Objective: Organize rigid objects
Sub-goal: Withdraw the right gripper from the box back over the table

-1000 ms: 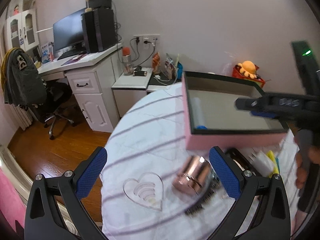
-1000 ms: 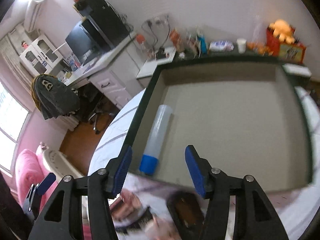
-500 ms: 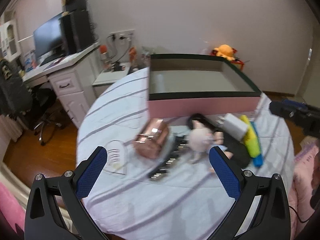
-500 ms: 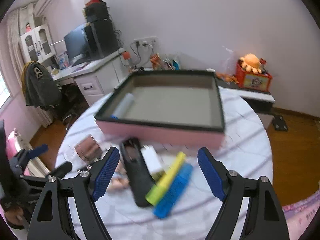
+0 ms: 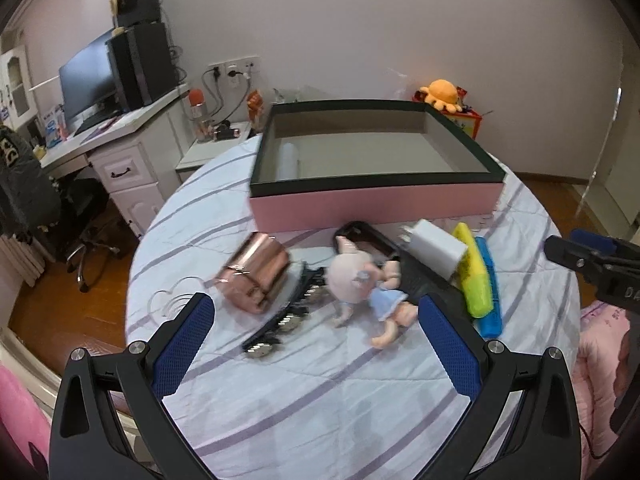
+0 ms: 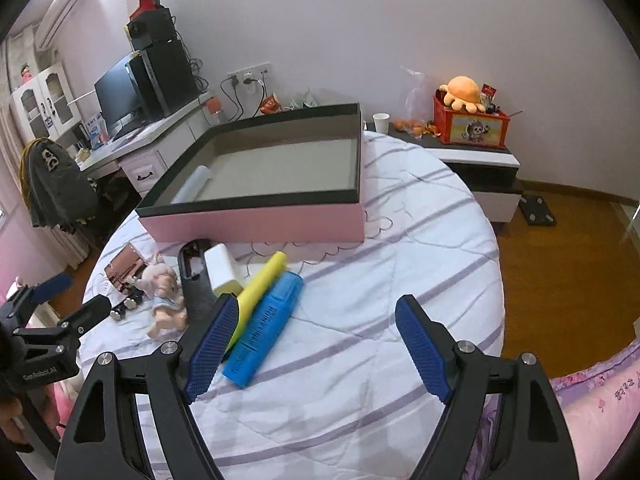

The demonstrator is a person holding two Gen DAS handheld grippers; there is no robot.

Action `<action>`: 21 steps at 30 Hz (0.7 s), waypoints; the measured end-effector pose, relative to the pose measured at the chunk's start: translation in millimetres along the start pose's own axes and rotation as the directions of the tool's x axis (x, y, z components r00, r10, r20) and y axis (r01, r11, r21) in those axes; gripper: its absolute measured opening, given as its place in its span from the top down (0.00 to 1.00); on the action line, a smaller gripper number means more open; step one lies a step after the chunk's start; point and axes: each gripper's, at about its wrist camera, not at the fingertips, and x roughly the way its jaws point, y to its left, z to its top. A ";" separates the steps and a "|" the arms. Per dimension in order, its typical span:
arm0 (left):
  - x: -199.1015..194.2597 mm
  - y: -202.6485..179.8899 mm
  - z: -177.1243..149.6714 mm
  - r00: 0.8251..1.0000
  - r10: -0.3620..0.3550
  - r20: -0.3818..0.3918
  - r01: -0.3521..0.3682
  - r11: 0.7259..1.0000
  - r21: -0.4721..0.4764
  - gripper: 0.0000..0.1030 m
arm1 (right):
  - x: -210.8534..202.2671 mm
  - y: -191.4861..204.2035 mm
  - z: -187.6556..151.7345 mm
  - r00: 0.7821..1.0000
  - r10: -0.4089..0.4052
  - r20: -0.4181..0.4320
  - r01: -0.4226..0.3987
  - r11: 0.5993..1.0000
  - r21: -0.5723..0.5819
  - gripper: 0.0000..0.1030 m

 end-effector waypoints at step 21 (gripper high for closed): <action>11.5 -49.1 8.9 0.999 -0.031 -0.008 0.032 0.996 0.089 0.00 | 14.3 -37.0 -9.9 0.999 0.020 -0.027 -0.019 0.999 0.049 0.20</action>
